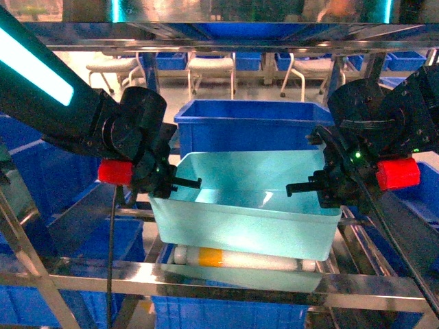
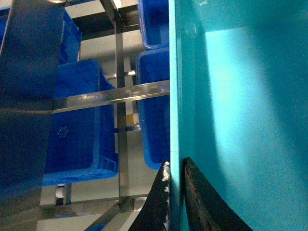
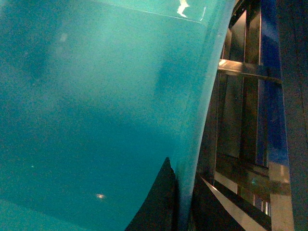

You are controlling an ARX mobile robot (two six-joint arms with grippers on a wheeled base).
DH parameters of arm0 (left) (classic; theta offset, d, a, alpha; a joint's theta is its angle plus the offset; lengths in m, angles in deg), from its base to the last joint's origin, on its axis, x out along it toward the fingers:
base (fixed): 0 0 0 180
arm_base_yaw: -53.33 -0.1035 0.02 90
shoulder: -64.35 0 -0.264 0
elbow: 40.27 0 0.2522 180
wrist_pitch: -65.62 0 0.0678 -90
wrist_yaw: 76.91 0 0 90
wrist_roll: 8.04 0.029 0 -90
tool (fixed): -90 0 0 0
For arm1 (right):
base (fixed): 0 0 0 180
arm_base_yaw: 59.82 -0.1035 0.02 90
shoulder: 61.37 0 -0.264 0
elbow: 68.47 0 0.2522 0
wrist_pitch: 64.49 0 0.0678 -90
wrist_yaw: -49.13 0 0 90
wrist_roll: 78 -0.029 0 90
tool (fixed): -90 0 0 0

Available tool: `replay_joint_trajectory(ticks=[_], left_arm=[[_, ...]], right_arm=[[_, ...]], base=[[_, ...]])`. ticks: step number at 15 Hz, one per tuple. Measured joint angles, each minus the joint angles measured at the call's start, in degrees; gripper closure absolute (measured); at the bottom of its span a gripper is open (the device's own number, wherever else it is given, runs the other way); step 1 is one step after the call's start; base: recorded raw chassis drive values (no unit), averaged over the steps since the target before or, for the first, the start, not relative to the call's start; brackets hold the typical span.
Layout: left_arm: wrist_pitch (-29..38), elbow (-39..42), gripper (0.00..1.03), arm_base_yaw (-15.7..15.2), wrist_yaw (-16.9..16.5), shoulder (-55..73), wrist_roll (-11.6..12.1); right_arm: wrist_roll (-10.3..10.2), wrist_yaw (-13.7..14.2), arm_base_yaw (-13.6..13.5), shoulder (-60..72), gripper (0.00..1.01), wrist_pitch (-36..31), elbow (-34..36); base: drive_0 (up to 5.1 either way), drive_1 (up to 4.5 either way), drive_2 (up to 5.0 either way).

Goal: Organize blue bins on left shelf correctly

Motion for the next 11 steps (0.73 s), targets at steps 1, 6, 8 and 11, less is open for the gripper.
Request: replay_joint_trajectory(ticks=[1,6,8,11], left_arm=[[0.46,-0.42,0.94,0.00,0.94,0.26,0.17],[1.49,-1.36,0.32,-0.02,3.04,0.52,1.42],[5.88,0.33,0.04,-0.02,3.08,0.26,1.16],[9.88,4.44,0.05,0.04,3.93,-1.88,0.68]], right_arm=[[1.92,-1.49,0.00,0.00,0.88,0.59,-0.22],[6.84,-4.44,-1.46,0.00,0.25,-1.79,-0.13],[7.67,-3.28,-1.03,-0.02,0.01,-8.35,0.66],[8.98,-2.58,-0.79,-0.68,0.03,-14.10,2.45]], base=[[0.0,0.00,0.0],[0.0,0.00,0.0],[0.0,0.00,0.0],[0.0,0.00,0.0]])
